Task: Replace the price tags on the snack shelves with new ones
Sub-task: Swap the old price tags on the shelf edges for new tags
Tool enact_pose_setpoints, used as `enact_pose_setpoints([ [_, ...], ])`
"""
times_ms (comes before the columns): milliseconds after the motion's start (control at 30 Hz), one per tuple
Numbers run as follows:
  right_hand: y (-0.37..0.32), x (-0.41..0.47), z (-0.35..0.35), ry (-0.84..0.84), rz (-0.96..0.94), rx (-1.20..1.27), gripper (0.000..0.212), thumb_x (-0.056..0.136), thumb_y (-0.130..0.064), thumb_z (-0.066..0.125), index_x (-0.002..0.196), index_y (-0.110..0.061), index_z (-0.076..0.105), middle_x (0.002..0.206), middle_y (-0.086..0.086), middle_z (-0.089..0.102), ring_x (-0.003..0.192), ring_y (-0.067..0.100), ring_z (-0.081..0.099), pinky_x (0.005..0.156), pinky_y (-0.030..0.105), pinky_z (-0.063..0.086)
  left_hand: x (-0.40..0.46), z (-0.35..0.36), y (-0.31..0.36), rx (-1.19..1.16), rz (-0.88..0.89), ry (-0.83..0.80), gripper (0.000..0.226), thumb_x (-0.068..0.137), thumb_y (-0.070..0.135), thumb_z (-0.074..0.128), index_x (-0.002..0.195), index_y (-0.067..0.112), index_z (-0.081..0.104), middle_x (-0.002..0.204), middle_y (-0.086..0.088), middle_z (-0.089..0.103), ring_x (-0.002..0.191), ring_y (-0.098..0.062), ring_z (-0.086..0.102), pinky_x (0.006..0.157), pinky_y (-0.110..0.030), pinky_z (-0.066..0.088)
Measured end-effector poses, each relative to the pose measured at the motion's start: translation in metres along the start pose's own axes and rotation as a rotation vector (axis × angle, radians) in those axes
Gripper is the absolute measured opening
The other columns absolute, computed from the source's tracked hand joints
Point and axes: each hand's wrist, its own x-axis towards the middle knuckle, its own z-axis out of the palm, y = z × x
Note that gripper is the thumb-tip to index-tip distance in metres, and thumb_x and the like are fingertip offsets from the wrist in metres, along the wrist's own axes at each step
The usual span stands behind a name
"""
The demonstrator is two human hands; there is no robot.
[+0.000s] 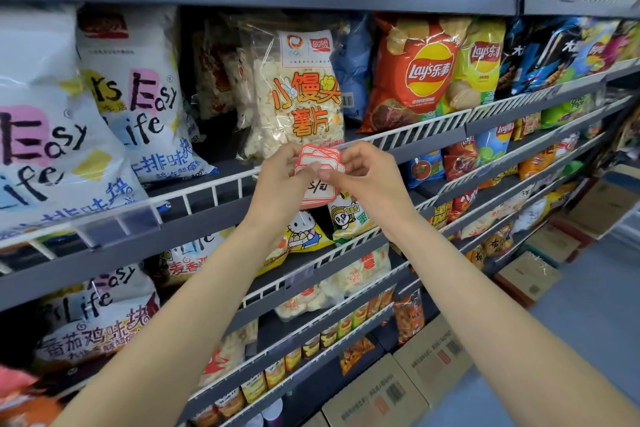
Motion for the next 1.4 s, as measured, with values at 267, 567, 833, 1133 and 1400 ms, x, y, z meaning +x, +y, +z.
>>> enact_pose_setpoints([
  [267, 0.0, 0.003, -0.007, 0.035, 0.032, -0.036, 0.019, 0.07, -0.017, 0.081, 0.072, -0.015, 0.062, 0.066, 0.003, 0.064, 0.059, 0.014, 0.059, 0.061, 0.032, 0.051, -0.001, -0.002, -0.001, -0.053, -0.039, -0.053, 0.019, 0.097, 0.009, 0.045, 0.095, 0.023, 0.058, 0.109, -0.006, 0.067, 0.103, -0.026, 0.064, 0.094, -0.05, 0.05],
  [567, -0.001, 0.01, -0.02, -0.053, -0.033, -0.076, 0.004, 0.081, -0.012, 0.071, 0.082, -0.014, 0.073, 0.076, 0.001, 0.07, 0.069, 0.009, 0.064, 0.071, 0.025, 0.052, -0.003, 0.006, 0.003, 0.028, 0.046, 0.058, 0.02, 0.098, 0.008, 0.043, 0.094, 0.024, 0.055, 0.101, -0.004, 0.067, 0.097, -0.023, 0.064, 0.088, -0.043, 0.053],
  [833, -0.011, -0.001, 0.015, -0.128, -0.156, -0.107, 0.002, 0.084, -0.012, 0.066, 0.085, -0.013, 0.067, 0.068, -0.01, 0.063, 0.054, 0.002, 0.06, 0.059, 0.016, 0.051, -0.026, -0.023, -0.009, 0.467, 0.311, 0.27, 0.019, 0.098, 0.011, 0.041, 0.115, 0.011, 0.051, 0.088, -0.011, 0.066, 0.075, -0.023, 0.058, 0.071, -0.035, 0.043],
  [1133, -0.033, -0.024, 0.08, -0.068, -0.221, -0.05, 0.004, 0.087, -0.012, 0.063, 0.086, -0.015, 0.061, 0.078, 0.0, 0.068, 0.074, 0.008, 0.066, 0.071, 0.031, 0.055, -0.07, -0.103, -0.031, 0.644, 0.356, 0.36, 0.025, 0.098, 0.011, 0.042, 0.122, 0.009, 0.048, 0.052, 0.0, 0.044, 0.047, -0.015, 0.042, 0.048, -0.028, 0.028],
  [1400, -0.048, -0.058, 0.131, -0.029, -0.298, -0.14, 0.017, 0.086, -0.007, 0.062, 0.103, -0.012, 0.068, 0.078, -0.013, 0.061, 0.07, -0.016, 0.054, 0.067, 0.001, 0.039, -0.11, -0.157, -0.056, 0.483, 0.355, 0.372, 0.023, 0.096, 0.006, 0.046, 0.118, 0.007, 0.044, 0.067, -0.003, 0.054, 0.056, -0.022, 0.049, 0.054, -0.034, 0.036],
])
